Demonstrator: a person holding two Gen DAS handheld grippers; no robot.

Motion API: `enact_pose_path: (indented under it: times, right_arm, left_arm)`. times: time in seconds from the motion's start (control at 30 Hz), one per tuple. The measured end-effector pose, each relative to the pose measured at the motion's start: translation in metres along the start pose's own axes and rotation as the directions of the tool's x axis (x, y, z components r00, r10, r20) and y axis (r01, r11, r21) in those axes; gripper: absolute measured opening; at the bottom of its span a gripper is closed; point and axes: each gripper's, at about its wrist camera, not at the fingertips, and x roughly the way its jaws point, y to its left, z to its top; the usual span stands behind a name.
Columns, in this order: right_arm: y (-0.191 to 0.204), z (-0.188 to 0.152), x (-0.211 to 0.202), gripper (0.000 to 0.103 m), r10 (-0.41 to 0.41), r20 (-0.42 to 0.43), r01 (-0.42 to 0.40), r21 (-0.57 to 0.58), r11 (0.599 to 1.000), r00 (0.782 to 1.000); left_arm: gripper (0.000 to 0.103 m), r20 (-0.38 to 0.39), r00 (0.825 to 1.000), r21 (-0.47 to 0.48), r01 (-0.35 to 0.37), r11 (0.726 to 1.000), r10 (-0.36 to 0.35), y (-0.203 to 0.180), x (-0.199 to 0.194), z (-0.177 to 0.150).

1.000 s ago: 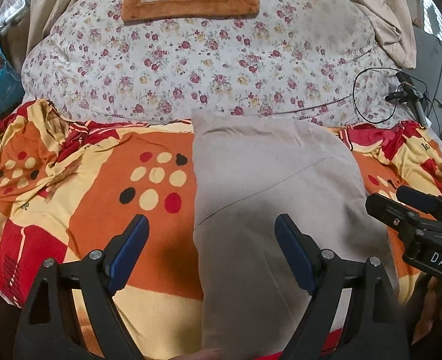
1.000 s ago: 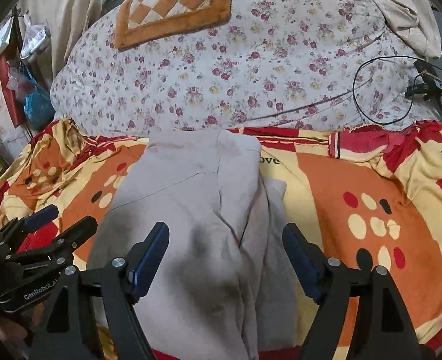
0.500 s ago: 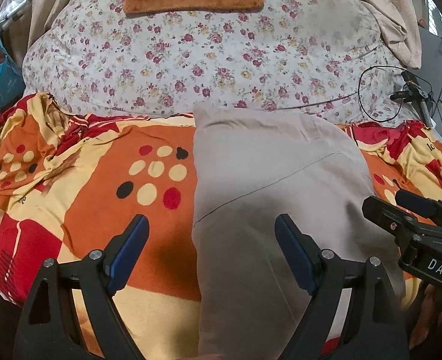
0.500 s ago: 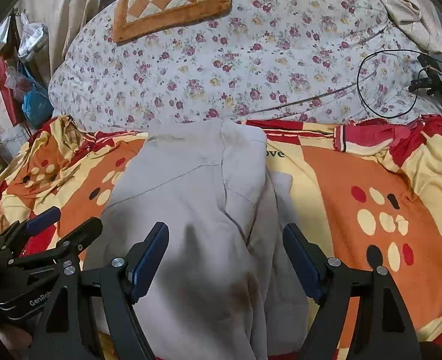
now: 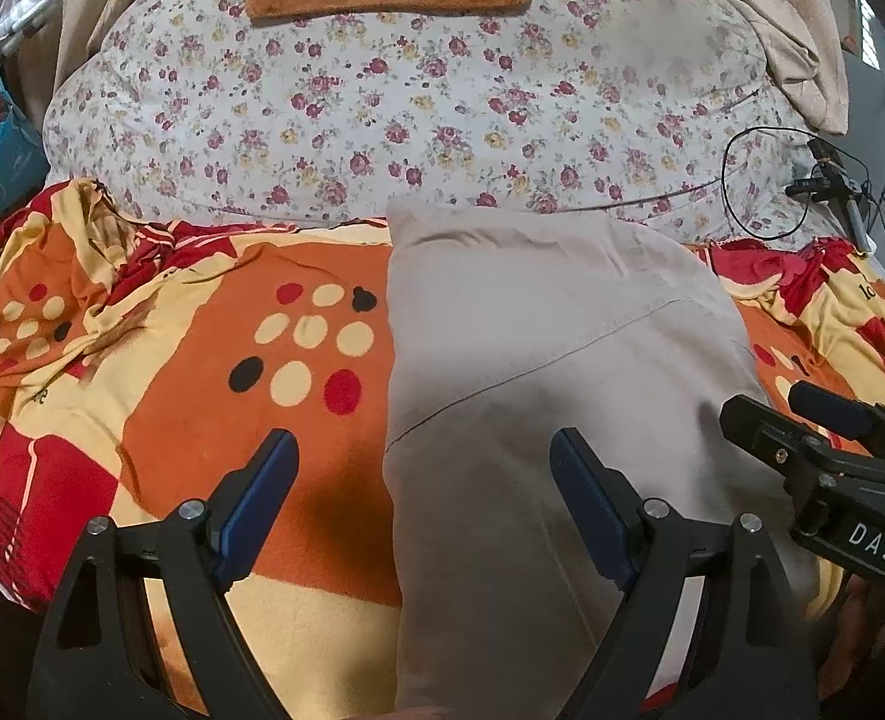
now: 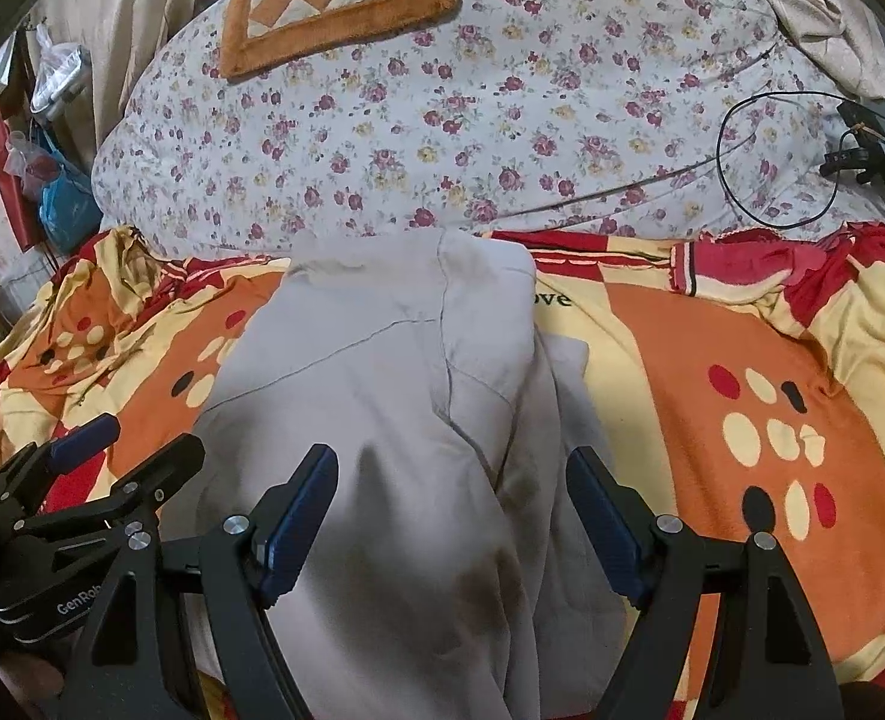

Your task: Fold large clothes

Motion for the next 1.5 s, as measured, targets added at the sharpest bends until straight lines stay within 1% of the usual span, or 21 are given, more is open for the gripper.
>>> enact_pose_path:
  times: [0.9, 1.5]
  right_arm:
    - [0.002, 0.001, 0.011, 0.080, 0.013, -0.012, -0.013, 0.010, 1.000, 1.000]
    - [0.002, 0.000, 0.015, 0.080, 0.013, -0.026, -0.013, 0.004, 1.000, 1.000]
  left_arm:
    - [0.086, -0.025, 1.000, -0.009, -0.002, 1.000, 0.002, 0.002, 0.013, 0.000]
    - [0.086, -0.012, 1.000, -0.010, -0.005, 1.000, 0.005, 0.004, 0.012, 0.001]
